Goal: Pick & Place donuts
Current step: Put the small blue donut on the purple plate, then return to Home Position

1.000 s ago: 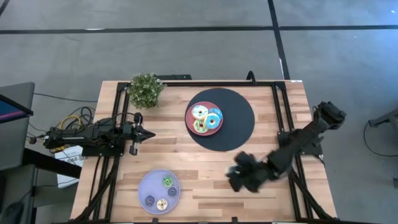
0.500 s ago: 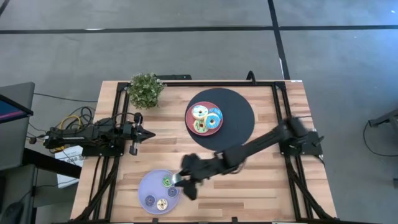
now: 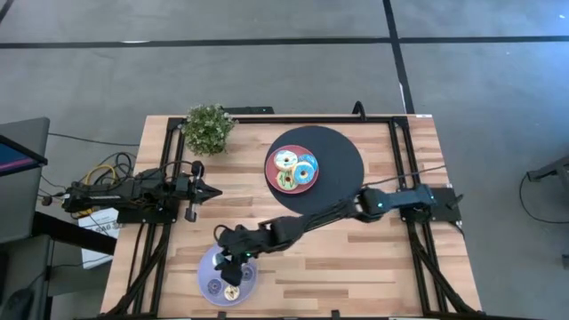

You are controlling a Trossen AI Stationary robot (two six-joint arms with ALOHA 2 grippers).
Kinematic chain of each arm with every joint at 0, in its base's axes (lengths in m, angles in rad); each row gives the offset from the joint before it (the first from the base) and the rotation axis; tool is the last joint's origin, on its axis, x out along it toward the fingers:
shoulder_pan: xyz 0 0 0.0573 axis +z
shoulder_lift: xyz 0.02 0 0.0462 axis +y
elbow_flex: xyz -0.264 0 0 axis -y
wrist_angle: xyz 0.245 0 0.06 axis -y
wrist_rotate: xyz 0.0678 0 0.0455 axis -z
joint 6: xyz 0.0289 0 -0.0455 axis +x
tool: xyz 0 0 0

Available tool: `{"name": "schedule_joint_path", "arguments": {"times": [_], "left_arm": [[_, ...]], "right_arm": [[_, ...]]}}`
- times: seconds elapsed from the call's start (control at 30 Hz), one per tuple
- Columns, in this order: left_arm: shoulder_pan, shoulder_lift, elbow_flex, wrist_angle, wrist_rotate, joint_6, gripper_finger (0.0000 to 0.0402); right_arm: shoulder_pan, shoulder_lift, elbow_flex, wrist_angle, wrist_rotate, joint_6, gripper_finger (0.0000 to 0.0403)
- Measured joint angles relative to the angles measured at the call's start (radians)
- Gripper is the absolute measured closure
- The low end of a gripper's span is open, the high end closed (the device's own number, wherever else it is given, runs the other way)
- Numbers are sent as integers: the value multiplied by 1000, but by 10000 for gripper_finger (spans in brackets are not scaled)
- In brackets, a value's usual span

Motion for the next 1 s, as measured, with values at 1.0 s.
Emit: {"name": "schedule_joint_path", "arguments": {"times": [1.0], "left_arm": [[0, 0, 0, 0, 0, 1, 401]], "right_arm": [[-72, 101, 53, -75, -194, 66, 140]]}}
